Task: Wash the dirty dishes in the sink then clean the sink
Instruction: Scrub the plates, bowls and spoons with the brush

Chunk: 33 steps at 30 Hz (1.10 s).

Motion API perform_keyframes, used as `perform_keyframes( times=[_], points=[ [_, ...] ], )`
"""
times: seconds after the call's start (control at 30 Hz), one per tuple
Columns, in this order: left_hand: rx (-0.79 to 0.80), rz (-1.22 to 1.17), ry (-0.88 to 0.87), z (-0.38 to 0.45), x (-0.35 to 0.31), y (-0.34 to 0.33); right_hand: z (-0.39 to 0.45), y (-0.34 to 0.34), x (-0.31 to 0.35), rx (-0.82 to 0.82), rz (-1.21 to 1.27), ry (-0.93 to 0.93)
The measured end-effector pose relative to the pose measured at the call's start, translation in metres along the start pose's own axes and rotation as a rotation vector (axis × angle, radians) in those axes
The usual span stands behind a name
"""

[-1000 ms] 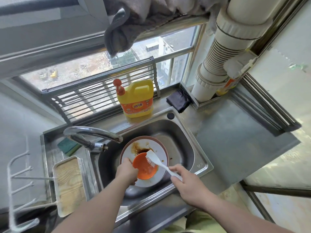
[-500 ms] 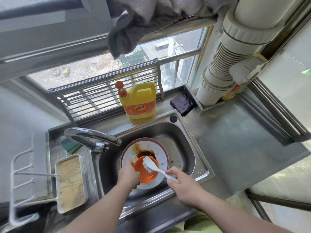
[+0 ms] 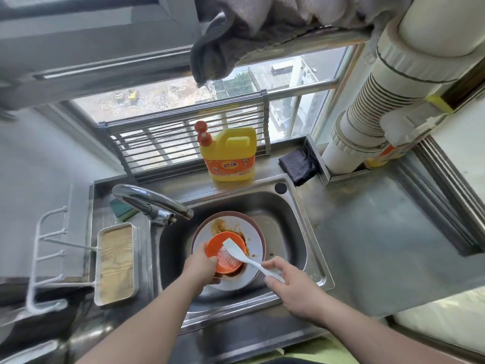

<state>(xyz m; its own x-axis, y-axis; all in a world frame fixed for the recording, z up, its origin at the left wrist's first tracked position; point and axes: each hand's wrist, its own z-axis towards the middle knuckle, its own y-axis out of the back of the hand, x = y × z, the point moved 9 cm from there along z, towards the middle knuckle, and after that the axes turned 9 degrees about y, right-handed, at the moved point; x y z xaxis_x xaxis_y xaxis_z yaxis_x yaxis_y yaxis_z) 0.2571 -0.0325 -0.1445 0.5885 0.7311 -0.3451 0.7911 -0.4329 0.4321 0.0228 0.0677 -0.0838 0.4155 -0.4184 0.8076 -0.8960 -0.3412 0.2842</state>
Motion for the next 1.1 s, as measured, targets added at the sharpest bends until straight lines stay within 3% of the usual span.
perform_keyframes(
  times=[0.17, 0.27, 0.4, 0.57, 0.63, 0.67, 0.7, 0.77, 0.83, 0.9, 1.03, 1.1],
  points=[
    [0.209, -0.345, 0.092, -0.012, 0.007, -0.007, 0.000, 0.011, 0.011, -0.004, -0.035, -0.002],
    [0.234, -0.476, 0.104, -0.018, 0.010, -0.004, -0.002, 0.013, 0.018, 0.003, -0.048, 0.002],
    [0.128, -0.531, -0.011, -0.031, 0.003, 0.004, -0.002, 0.006, 0.026, 0.004, -0.010, 0.044],
    [-0.133, -0.356, -0.215, -0.048, -0.008, 0.017, -0.009, -0.024, 0.048, 0.065, -0.133, 0.192],
    [-0.190, -0.286, -0.209, -0.050, -0.006, 0.021, -0.010, -0.015, 0.046, 0.050, -0.145, 0.130],
    [-0.192, -0.262, -0.196, -0.050, -0.004, 0.020, -0.011, -0.008, 0.044, 0.048, -0.293, 0.099],
    [-0.181, -0.262, -0.168, -0.050, -0.002, 0.019, -0.013, -0.005, 0.044, 0.059, -0.478, 0.102],
    [-0.144, -0.283, -0.076, -0.049, 0.002, 0.018, -0.015, -0.012, 0.053, 0.070, -0.612, 0.167],
    [-0.106, -0.270, -0.017, -0.046, 0.003, 0.017, -0.022, -0.033, 0.059, 0.119, -0.420, 0.155],
    [-0.036, -0.280, 0.012, -0.039, 0.004, 0.018, -0.024, -0.041, 0.055, 0.141, -0.395, 0.157],
    [0.214, -0.292, 0.182, -0.028, 0.011, 0.020, -0.011, -0.030, 0.064, 0.147, -0.871, 0.364],
    [0.275, -0.190, 0.273, -0.027, 0.016, 0.028, -0.007, -0.033, 0.078, 0.181, -1.043, 0.500]
  ],
)
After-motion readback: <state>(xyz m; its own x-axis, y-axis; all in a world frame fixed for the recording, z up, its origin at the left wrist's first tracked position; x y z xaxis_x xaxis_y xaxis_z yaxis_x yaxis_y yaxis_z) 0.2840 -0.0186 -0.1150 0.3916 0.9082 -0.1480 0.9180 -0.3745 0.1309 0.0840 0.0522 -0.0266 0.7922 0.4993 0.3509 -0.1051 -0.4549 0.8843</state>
